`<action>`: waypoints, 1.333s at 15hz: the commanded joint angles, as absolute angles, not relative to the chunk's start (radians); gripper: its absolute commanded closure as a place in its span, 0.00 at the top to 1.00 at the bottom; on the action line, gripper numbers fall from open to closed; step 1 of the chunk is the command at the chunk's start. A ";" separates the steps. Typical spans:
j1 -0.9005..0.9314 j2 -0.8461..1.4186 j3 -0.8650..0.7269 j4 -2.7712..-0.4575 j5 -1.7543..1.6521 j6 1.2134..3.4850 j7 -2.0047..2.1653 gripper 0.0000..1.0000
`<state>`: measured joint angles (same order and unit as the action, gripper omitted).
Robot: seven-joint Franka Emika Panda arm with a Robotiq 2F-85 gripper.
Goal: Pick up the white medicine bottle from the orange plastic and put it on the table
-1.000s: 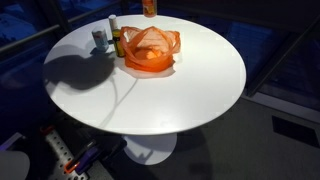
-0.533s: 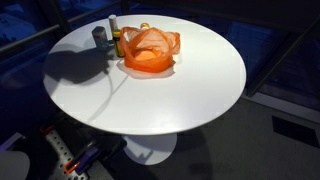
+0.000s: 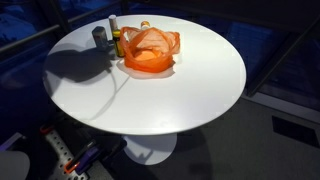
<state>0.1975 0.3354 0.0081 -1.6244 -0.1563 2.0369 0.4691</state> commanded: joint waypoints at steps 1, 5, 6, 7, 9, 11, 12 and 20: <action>0.174 0.279 0.015 -1.668 -0.162 2.027 0.383 0.99; 0.141 0.223 0.029 -1.707 -0.124 1.990 0.233 1.00; 0.132 0.207 0.032 -1.714 -0.110 1.967 0.190 1.00; 0.123 0.191 0.034 -1.717 -0.095 1.930 0.152 1.00; 0.108 0.159 0.035 -1.722 -0.078 1.853 0.100 1.00; 0.094 0.125 0.032 -1.725 -0.061 1.768 0.062 1.00; 0.092 0.108 0.028 -1.725 -0.072 1.726 0.074 1.00; 0.075 0.031 0.033 -1.732 -0.088 1.604 0.072 1.00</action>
